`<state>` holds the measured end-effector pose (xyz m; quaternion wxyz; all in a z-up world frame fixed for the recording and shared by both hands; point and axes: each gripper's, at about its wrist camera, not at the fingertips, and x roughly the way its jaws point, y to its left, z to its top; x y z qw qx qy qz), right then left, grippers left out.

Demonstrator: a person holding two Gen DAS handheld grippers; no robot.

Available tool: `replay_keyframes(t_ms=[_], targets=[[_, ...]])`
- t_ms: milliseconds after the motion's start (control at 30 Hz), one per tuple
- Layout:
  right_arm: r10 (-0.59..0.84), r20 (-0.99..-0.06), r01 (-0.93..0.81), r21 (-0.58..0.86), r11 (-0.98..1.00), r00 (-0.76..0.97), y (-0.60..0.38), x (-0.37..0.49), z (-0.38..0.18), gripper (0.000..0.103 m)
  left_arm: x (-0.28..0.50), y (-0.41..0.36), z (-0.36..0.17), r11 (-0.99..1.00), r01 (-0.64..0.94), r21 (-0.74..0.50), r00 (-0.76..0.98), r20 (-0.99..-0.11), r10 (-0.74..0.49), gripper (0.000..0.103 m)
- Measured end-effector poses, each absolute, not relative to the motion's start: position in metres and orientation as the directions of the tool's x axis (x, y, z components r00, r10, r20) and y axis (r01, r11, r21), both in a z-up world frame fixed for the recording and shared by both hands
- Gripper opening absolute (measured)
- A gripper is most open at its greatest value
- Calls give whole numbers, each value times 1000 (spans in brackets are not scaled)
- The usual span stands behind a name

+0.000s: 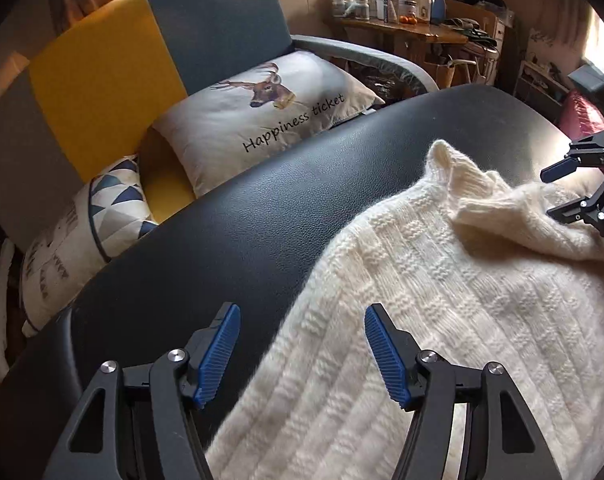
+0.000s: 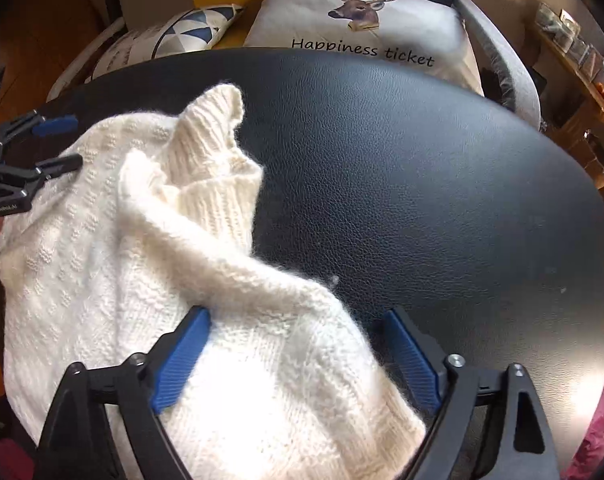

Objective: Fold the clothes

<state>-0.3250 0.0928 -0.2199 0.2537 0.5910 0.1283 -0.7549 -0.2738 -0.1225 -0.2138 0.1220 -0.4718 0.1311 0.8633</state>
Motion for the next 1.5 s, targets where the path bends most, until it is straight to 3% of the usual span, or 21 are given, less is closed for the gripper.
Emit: replay_keyframes(t_ms=[33,100,167,200,233,300,333,367,400,500,633,800,867,933,1067,1167,1367,1500], targets=[[-240,-954,532,112,-839,-177,95,-323,-220,93,-278,-122,-218,-933,-344,105,-516,-851,94,67],[-258,-947,531,122,-839,-190,97,-318,-218,77,-283,-120,-226,-934,-349,80,-492,-863,110,68],[-267,-939,542,112,-833,-217,94,-307,-211,25,-284,-119,-232,-941,-334,53,-483,-867,122,68],[-237,-940,548,67,-834,-246,90,-300,-208,16,-283,-119,-234,-945,-325,43,-481,-868,126,67],[-208,-938,556,20,-831,-276,86,-293,-205,12,-281,-118,-234,-947,-319,32,-481,-866,133,64],[-181,-929,563,-35,-826,-322,82,-281,-197,9,-276,-117,-232,-949,-316,4,-488,-859,159,37],[-172,-921,556,-57,-829,-350,83,-278,-190,7,-272,-115,-230,-951,-309,6,-496,-854,156,31],[-166,-909,540,-74,-838,-382,87,-275,-180,6,-268,-113,-229,-954,-301,7,-505,-850,153,19],[-158,-896,521,-93,-849,-416,92,-274,-171,6,-263,-111,-227,-956,-294,14,-517,-843,147,15],[-80,-851,430,-180,-885,-519,117,-276,-149,6,-245,-108,-215,-964,-264,45,-579,-806,121,13],[41,-870,295,-211,-932,-491,154,-299,-171,7,-229,-122,-192,-980,-193,50,-662,-744,92,13],[92,-901,210,-196,-958,-423,172,-312,-218,10,-243,-126,-213,-979,-194,65,-590,-805,64,14],[42,-903,172,-127,-977,-428,178,-312,-215,11,-250,-127,-224,-980,-194,46,-552,-831,70,16],[12,-901,139,-80,-987,-434,185,-311,-207,22,-254,-134,-219,-985,-172,-11,-547,-830,105,19],[-8,-851,107,-57,-993,-525,187,-296,-172,23,-252,-164,-199,-977,-124,-176,-545,-810,215,27],[-78,-804,152,-15,-988,-590,177,-268,-148,25,-240,-202,-179,-966,-46,-254,-586,-776,232,31],[-373,-788,405,174,-898,-489,107,-198,-141,26,-148,-304,-175,-933,207,-296,-605,-788,116,36],[-467,-803,529,232,-816,-369,49,-156,-160,26,-75,-372,-180,-881,375,-289,-582,-813,18,38]])
